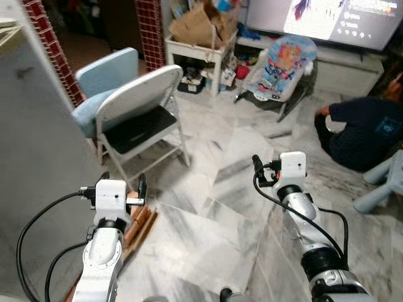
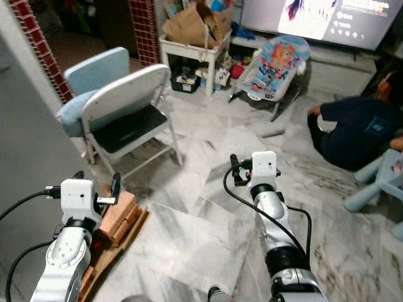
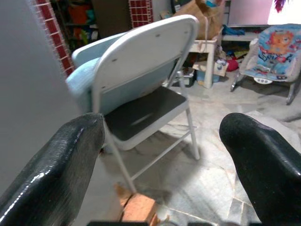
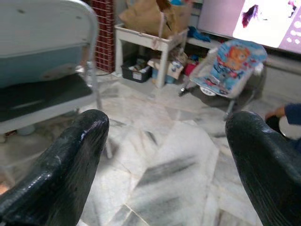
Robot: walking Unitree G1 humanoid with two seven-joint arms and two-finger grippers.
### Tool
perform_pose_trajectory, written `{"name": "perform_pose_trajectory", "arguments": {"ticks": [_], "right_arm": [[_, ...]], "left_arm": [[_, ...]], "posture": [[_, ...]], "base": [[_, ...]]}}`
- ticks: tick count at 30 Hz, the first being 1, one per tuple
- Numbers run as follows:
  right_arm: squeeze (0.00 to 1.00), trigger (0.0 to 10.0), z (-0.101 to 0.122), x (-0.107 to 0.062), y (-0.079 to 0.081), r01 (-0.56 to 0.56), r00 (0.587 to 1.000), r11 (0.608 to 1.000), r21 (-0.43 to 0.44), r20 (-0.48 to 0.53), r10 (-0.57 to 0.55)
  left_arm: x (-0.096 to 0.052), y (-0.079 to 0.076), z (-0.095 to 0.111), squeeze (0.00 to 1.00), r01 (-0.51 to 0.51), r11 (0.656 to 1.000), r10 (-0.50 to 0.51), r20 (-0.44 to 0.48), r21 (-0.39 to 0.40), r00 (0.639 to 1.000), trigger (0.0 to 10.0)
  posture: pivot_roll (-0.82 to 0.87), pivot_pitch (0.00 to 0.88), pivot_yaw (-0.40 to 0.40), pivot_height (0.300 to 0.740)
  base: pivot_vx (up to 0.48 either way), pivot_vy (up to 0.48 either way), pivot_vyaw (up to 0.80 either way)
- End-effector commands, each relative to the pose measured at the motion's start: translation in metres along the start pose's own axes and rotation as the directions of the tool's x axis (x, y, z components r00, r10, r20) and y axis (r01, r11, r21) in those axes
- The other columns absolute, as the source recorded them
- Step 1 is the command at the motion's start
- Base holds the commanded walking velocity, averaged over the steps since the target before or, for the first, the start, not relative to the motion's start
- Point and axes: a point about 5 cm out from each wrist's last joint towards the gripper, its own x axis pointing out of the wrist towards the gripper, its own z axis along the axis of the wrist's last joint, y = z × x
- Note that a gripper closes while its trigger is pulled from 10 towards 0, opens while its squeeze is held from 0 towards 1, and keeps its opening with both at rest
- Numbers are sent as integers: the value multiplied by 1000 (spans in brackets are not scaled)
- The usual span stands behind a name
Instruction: Restocking fridge
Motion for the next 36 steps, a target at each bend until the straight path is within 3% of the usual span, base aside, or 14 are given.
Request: {"name": "perform_pose_trajectory", "arguments": {"ticks": [1,6,32,36], "right_arm": [[0,10000,0,1,1,-7,1000,1000,-8,-10,7],[0,10000,-1,1,0,-3,1000,1000,-13,-15,3],[0,10000,1,5,-5,16,1000,1000,-26,-16,-17],[0,10000,-3,3,-3,2,999,1000,21,-51,-1]], "left_arm": [[1,1,2,0,0,1000,0,3,10,1000,10000],[1,1,2,0,1,1000,-1,1,11,1000,10000],[4,-2,8,0,1,999,-2,36,50,999,10000],[4,0,8,0,-18,998,16,34,53,999,10000]], "posture": [[46,31,8,740],[45,33,9,740],[46,32,11,740],[46,32,11,740]], "base": [[0,469,0],[0,463,0],[0,0,0],[0,0,0]]}}
